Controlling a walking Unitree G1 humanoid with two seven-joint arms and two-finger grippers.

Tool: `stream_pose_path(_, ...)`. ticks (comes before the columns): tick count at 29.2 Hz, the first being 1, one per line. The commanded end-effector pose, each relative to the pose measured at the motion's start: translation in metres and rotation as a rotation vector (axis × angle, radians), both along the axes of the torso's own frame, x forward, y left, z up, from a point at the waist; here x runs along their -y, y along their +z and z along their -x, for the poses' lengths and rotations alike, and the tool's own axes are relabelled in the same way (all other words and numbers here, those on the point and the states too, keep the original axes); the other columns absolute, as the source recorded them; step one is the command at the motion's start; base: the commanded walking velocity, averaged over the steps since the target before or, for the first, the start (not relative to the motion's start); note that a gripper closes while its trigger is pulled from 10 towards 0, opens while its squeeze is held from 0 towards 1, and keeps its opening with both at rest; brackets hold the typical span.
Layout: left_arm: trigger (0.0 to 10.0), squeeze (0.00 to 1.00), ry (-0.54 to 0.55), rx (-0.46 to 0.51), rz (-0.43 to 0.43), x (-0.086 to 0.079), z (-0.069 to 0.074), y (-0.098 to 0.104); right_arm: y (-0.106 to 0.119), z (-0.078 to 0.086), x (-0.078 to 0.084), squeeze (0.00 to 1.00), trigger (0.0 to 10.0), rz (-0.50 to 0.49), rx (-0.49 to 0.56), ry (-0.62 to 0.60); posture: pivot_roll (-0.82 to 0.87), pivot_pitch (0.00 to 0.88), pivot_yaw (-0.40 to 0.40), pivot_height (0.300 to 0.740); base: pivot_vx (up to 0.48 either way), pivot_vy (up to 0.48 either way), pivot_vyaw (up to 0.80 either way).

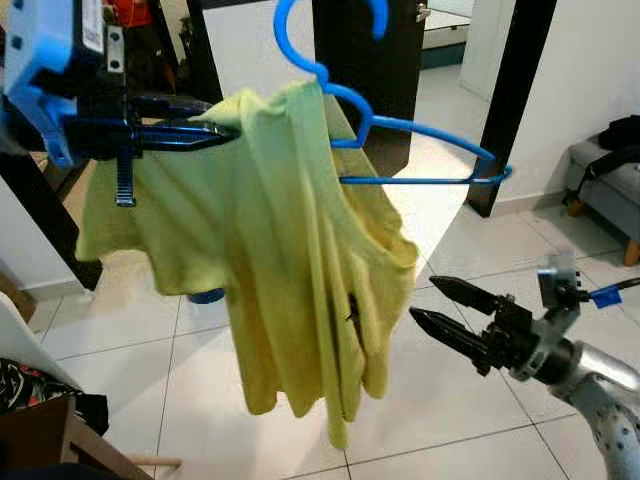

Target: Hang hanger

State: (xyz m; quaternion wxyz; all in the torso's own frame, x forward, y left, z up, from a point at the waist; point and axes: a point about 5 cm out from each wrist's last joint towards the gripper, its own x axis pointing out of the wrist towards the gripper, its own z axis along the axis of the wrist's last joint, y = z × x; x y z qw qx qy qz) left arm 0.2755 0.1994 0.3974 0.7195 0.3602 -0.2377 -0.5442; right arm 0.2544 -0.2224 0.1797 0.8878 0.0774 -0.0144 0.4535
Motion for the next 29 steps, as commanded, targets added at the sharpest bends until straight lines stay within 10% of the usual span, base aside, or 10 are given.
stream_pose_path(1,10.0,0.0,-0.009,0.015,0.014,-0.001,0.0,0.003,0.001,-0.004,-0.007,0.0,10.0,0.001,0.014,0.018,-0.06,0.0,0.101,0.74,0.0,0.0,0.0)
stream_pose_path(10,10.0,0.0,-0.041,0.01,0.017,0.005,0.001,0.002,0.014,-0.013,-0.03,0.0,10.0,-0.013,0.072,0.101,-0.06,0.0,0.104,0.74,0.0,0.0,0.0)
stream_pose_path(11,10.0,0.0,-0.045,0.009,0.017,0.005,0.001,0.002,0.016,-0.014,-0.031,0.0,1.5,-0.021,0.08,0.107,-0.05,0.0,0.105,0.74,0.0,0.0,0.0)
stream_pose_path(12,10.0,0.0,-0.048,0.008,0.017,0.005,0.002,0.003,0.017,-0.013,-0.031,0.0,0.0,-0.029,0.081,0.118,-0.05,0.0,0.102,0.74,0.0,0.0,0.0)
stream_pose_path(29,10.0,0.0,-0.029,0.007,0.015,-0.005,0.005,0.005,0.019,-0.012,-0.016,0.0,0.0,-0.008,0.08,0.083,-0.06,0.0,0.099,0.74,0.0,0.0,0.0)
